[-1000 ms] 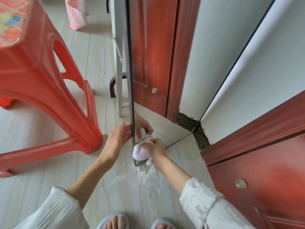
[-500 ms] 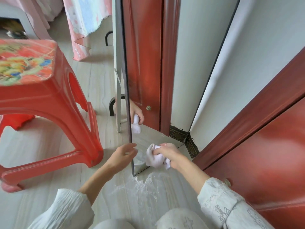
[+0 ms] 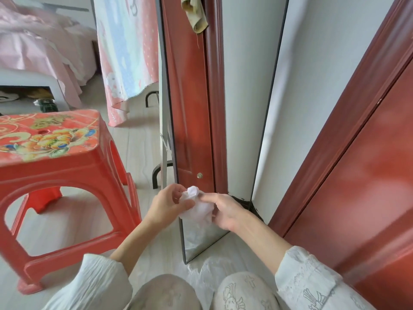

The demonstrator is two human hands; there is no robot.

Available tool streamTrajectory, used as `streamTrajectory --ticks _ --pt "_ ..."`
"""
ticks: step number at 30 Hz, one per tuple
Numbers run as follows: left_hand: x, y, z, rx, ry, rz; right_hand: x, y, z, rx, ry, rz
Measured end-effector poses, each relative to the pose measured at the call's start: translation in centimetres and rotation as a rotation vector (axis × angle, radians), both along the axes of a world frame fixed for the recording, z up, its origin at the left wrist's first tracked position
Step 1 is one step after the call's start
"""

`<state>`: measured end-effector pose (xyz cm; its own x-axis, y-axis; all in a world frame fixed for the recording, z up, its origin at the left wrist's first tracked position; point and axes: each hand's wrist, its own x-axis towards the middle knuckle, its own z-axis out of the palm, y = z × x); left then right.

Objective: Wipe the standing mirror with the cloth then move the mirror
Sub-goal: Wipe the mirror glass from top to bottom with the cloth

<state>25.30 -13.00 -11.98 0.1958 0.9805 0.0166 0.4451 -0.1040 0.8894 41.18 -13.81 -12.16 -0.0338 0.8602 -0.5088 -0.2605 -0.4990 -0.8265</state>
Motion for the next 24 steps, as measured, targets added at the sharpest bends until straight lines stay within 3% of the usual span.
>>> streamTrajectory --ticks 5,12,18,24 --pt "1.2 -0.9 2.2 0.266 0.010 0.086 -0.7 -0.6 1.9 0.038 0.153 0.036" --pt "-0.3 -1.3 2.8 0.585 0.206 0.057 -2.2 -0.7 4.4 0.054 0.307 0.044" --pt "-4.4 0.4 4.6 0.559 0.199 0.207 -4.7 0.3 5.7 0.077 0.155 0.132" --pt "-11.9 4.0 6.9 0.596 0.236 0.414 -11.1 3.7 7.6 0.129 -0.132 0.248"
